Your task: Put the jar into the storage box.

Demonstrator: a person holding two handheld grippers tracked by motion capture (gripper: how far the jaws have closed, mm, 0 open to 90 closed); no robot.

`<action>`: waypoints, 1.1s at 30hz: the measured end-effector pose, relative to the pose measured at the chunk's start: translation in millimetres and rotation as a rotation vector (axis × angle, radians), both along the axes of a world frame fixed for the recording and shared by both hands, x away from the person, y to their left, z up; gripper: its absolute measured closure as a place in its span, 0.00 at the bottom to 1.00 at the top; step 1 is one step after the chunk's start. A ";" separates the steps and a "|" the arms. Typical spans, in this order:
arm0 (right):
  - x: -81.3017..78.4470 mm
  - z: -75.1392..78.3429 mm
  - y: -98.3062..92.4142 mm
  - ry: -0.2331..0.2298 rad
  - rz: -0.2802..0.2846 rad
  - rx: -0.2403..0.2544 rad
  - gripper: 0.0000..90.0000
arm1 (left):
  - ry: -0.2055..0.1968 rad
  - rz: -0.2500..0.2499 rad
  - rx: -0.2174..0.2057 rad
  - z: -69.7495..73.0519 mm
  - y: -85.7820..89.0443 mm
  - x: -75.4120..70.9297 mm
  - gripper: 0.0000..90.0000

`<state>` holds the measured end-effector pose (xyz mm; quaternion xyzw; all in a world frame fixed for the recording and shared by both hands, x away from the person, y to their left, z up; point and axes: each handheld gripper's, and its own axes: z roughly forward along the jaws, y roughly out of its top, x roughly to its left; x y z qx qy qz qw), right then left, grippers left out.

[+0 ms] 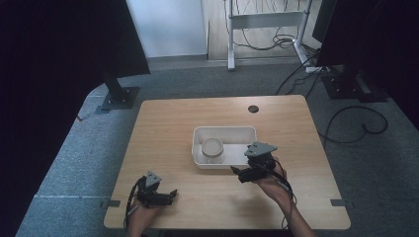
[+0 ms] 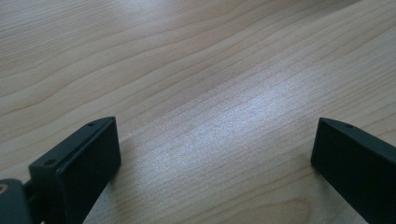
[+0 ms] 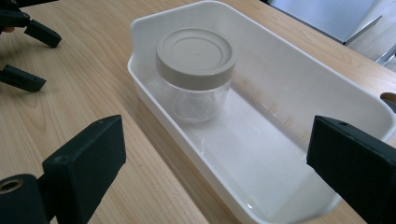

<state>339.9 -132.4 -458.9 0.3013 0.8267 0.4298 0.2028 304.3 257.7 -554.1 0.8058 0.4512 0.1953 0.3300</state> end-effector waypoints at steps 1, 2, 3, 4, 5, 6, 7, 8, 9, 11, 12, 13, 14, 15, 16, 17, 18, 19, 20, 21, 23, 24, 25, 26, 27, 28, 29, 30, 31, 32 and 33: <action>0.0 0.0 0.0 0.000 0.000 0.000 0.05 | 0.000 0.000 0.000 0.0 0.0 0.0 0.02; -2.5 -0.8 -4.1 -0.003 -0.004 0.001 0.05 | 0.000 0.000 -0.001 -0.1 -0.1 0.0 0.02; -2.5 -0.8 -4.1 -0.003 -0.004 0.001 0.05 | 0.000 0.000 -0.001 -0.1 -0.1 0.0 0.02; -4.9 -2.1 -8.4 -0.003 -0.008 0.006 0.05 | 0.001 0.000 -0.001 0.0 -0.1 -0.1 0.02; -6.1 -2.9 -10.5 -0.001 -0.012 0.007 0.05 | 0.000 0.002 -0.003 -0.1 -0.2 -0.1 0.02; -7.1 -3.8 -12.7 -0.002 -0.015 0.008 0.05 | 0.001 0.000 0.000 0.0 0.0 -0.1 0.02; -7.1 -3.8 -12.7 -0.002 -0.015 0.008 0.05 | 0.001 0.000 0.000 0.0 0.0 -0.1 0.02; -9.3 -5.7 -17.2 0.002 -0.023 0.010 0.05 | 0.001 0.000 0.001 0.0 0.0 0.0 0.02; -9.3 -5.7 -17.2 0.002 -0.023 0.010 0.05 | 0.001 0.000 0.001 0.0 0.0 0.0 0.02; -12.3 -8.6 -24.0 0.007 -0.037 0.014 0.05 | 0.001 0.000 0.001 0.0 0.0 0.0 0.02; -13.3 -9.3 -26.2 0.007 -0.041 0.017 0.05 | 0.000 -0.001 0.001 0.0 0.0 0.0 0.02; -14.4 -9.9 -28.2 0.010 -0.047 0.023 0.05 | 0.001 0.000 0.000 0.0 0.0 -0.1 0.02; -15.4 -10.5 -30.4 0.010 -0.050 0.026 0.05 | 0.001 0.001 0.000 0.0 -0.1 -0.2 0.02; -15.4 -10.5 -30.4 0.010 -0.050 0.026 0.05 | 0.001 0.001 0.000 0.0 -0.1 -0.2 0.02; -16.8 -11.3 -32.7 0.010 -0.055 0.031 0.05 | 0.001 0.001 0.000 0.0 -0.1 -0.2 0.02; -18.4 -12.4 -36.1 0.011 -0.061 0.035 0.05 | 0.001 0.001 0.000 0.0 -0.1 -0.2 0.02; -19.4 -13.0 -37.7 0.013 -0.066 0.039 0.05 | 0.001 0.001 0.000 0.0 -0.1 -0.2 0.02; -20.0 -13.7 -39.5 0.013 -0.067 0.042 0.05 | 0.001 0.001 0.000 0.0 -0.1 -0.2 0.02; -20.0 -13.7 -39.5 0.013 -0.067 0.042 0.05 | 0.001 0.001 0.000 0.0 -0.1 -0.2 0.02; -21.6 -14.8 -42.6 0.014 -0.074 0.047 0.05 | 0.001 0.001 0.000 0.0 -0.1 -0.2 0.02; -23.3 -15.9 -45.5 0.014 -0.079 0.049 0.05 | 0.001 0.001 0.000 0.0 -0.1 -0.2 0.02; -24.0 -16.5 -46.8 0.014 -0.081 0.052 0.05 | 0.001 0.001 0.000 0.0 -0.1 -0.2 0.02; -24.9 -17.0 -48.1 0.015 -0.084 0.053 0.05 | 0.001 0.001 0.000 0.0 -0.1 -0.2 0.02; -24.9 -17.0 -48.1 0.015 -0.084 0.053 0.05 | 0.001 0.001 0.000 0.0 -0.1 -0.2 0.02; -25.8 -17.7 -49.9 0.014 -0.088 0.052 0.05 | 0.001 0.001 0.000 0.0 -0.1 -0.2 0.02; -27.3 -18.9 -52.1 0.012 -0.094 0.052 0.05 | 0.001 0.001 0.000 0.0 -0.1 -0.2 0.02; -27.3 -18.9 -52.1 0.012 -0.094 0.052 0.05 | 0.001 0.001 0.000 0.0 -0.1 -0.2 0.02; -28.9 -20.5 -54.8 0.012 -0.101 0.049 0.05 | 0.001 0.001 0.000 0.0 -0.1 -0.2 0.02; -28.9 -20.5 -54.8 0.012 -0.101 0.049 0.05 | 0.001 0.001 0.000 0.0 -0.1 -0.2 0.02; -29.8 -21.4 -56.0 0.012 -0.105 0.049 0.05 | 0.001 0.001 0.000 0.0 -0.1 -0.2 0.02; -31.5 -23.5 -58.6 0.010 -0.112 0.045 0.05 | 0.001 0.001 0.000 0.0 -0.1 -0.2 0.02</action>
